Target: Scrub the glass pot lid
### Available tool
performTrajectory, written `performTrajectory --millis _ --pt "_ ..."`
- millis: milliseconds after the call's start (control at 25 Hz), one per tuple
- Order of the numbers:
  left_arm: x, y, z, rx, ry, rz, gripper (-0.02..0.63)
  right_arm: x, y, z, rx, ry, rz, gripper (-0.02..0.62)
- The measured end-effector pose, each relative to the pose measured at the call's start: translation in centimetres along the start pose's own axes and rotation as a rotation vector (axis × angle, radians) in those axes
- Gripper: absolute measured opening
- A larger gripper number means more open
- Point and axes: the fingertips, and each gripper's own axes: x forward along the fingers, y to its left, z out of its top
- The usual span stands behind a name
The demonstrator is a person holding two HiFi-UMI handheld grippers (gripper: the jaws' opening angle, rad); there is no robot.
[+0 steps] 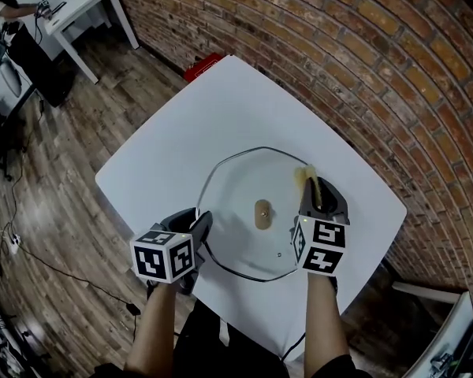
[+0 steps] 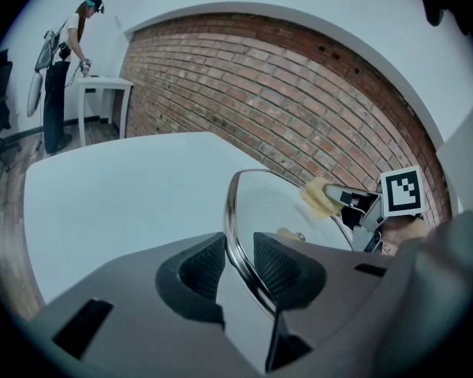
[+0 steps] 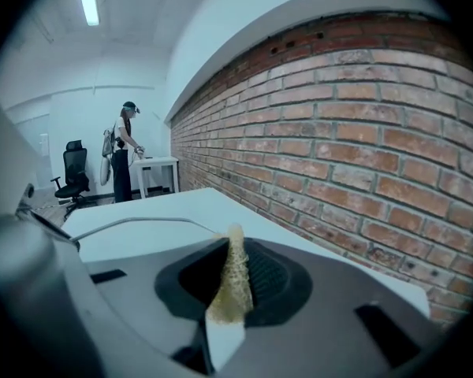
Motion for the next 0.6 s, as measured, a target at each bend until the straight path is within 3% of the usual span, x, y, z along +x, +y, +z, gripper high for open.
performTrajectory --millis 160,360,600 --pt "-0.1 0.1 -0.4 -0.009 0.003 -0.001 0.118 -1.5 5.5 2.4 -0.011 -0.07 0.131 0.058" --pt "-0.2 0.1 -0.4 -0.019 0.0 -0.001 0.118 -3.0 14.1 2.3 -0.01 -0.065 0.313 0.058" --pt "-0.2 0.1 -0.4 -0.03 -0.004 -0.004 0.118 -3.4 17.4 0.5 -0.029 -0.012 0.383 0.058"
